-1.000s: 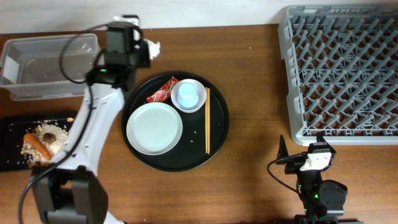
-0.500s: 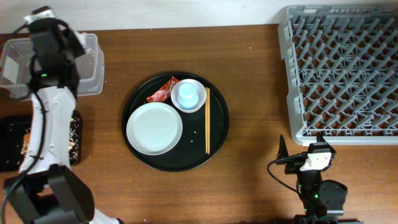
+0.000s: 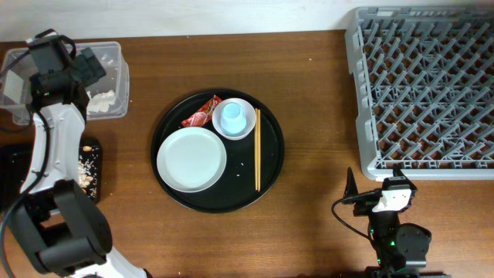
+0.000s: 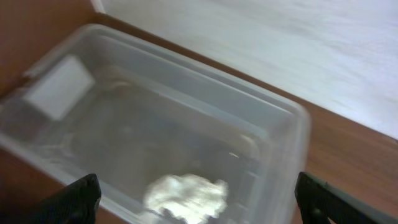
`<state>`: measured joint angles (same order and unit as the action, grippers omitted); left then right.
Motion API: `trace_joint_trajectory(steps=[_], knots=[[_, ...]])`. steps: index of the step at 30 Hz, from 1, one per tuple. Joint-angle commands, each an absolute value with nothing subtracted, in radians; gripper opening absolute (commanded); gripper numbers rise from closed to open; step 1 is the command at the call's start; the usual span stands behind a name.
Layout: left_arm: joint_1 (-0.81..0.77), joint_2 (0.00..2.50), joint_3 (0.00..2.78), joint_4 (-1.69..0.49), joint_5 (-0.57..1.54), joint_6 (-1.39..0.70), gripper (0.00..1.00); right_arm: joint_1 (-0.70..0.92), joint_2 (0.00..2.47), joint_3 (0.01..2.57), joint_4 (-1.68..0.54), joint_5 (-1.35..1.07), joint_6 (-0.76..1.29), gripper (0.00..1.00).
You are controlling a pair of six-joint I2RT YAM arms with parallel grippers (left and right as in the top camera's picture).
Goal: Sort waste into correct bins and load items into the dishwasher rack
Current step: 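Grasp the white tissue with the left gripper and carry it to the clear bin, then return the left gripper and grasp the red candy wrapper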
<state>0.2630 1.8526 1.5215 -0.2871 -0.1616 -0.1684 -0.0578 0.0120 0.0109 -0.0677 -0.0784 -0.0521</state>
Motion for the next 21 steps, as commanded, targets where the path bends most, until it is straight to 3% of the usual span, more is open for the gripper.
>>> trace_joint_trajectory(steps=[1, 4, 6, 10, 21], knots=[[0.228, 1.748, 1.530, -0.326, 0.162, -0.167, 0.99, -0.052, 0.004, 0.006, -0.072, -0.074, -0.047, 0.98], [0.202, 1.734, 1.530, -0.351, 0.451, -0.167, 0.99, -0.052, 0.004, 0.006, -0.072, -0.074, -0.047, 0.98], [0.175, 1.739, 1.529, -0.381, 0.534, -0.139, 0.99, -0.052, 0.004, 0.006, -0.072, -0.074, -0.047, 0.98], [0.091, 1.771, 1.528, -0.462, 0.484, 0.031, 0.99, -0.052, 0.004, 0.006, -0.072, -0.074, -0.047, 0.98], [-0.047, 1.979, 1.528, -0.593, 0.318, 0.242, 0.96, -0.052, 0.004, 0.006, -0.072, -0.074, -0.047, 0.98]])
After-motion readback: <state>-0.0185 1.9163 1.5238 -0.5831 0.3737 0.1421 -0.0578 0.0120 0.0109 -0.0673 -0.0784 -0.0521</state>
